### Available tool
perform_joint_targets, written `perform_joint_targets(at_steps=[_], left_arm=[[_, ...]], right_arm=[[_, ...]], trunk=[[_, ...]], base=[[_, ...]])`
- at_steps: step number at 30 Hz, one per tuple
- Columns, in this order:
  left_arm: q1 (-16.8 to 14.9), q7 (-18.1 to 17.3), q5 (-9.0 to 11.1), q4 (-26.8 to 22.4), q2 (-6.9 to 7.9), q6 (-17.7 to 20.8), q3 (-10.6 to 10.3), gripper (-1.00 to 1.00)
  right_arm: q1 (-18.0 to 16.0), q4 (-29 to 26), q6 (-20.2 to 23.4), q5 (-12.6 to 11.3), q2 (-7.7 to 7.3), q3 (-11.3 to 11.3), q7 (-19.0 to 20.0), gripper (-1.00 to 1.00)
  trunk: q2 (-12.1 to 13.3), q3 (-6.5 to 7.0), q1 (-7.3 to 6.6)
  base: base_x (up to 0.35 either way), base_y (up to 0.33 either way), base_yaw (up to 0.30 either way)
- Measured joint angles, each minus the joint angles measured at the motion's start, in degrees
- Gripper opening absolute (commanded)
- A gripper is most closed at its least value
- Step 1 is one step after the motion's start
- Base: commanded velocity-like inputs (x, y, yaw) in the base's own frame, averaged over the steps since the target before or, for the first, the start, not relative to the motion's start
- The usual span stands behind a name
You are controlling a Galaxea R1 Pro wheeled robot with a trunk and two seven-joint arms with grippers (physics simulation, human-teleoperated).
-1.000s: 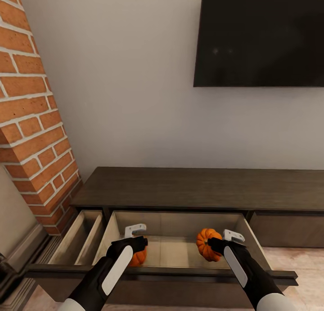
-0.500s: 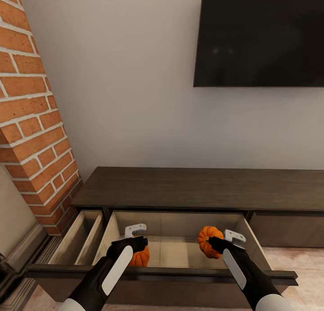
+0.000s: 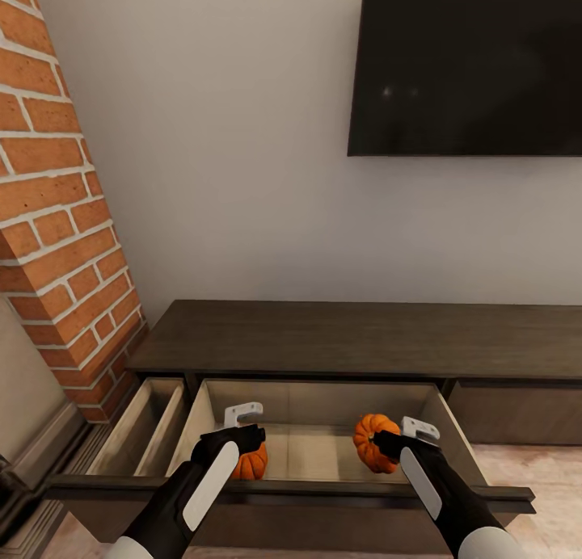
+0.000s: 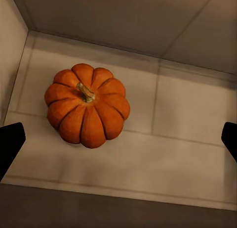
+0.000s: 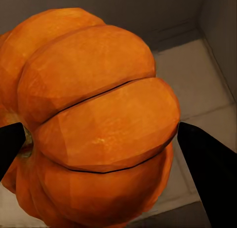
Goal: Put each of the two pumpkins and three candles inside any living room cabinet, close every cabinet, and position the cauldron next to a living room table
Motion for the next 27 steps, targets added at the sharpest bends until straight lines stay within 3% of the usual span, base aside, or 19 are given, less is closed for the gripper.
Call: perform_joint_targets(at_steps=[20, 24, 27], left_arm=[[0.00, 0.00, 0.07, 0.00, 0.00, 0.00, 0.00, 1.00], [0.00, 0.00, 0.07, 0.01, 0.00, 0.00, 0.00, 1.00], [0.00, 0.00, 0.07, 0.00, 0.00, 0.00, 0.00, 1.00]], right_arm=[[-0.09, 0.08, 1.08, -0.23, -0.05, -0.04, 0.62, -1.00], [-0.06, 0.32, 1.86, -0.94, -0.02, -0.29, 6.23, -1.00], [-0.05, 0.79, 2.01, -0.75, -0.04, -0.46, 8.02, -1.00]], trunk=[[0.00, 0.00, 0.00], [0.00, 0.00, 0.00], [0.00, 0.00, 0.00]], base=[[0.000, 0.000, 0.000], [0.000, 0.000, 0.000], [0.000, 0.000, 0.000]])
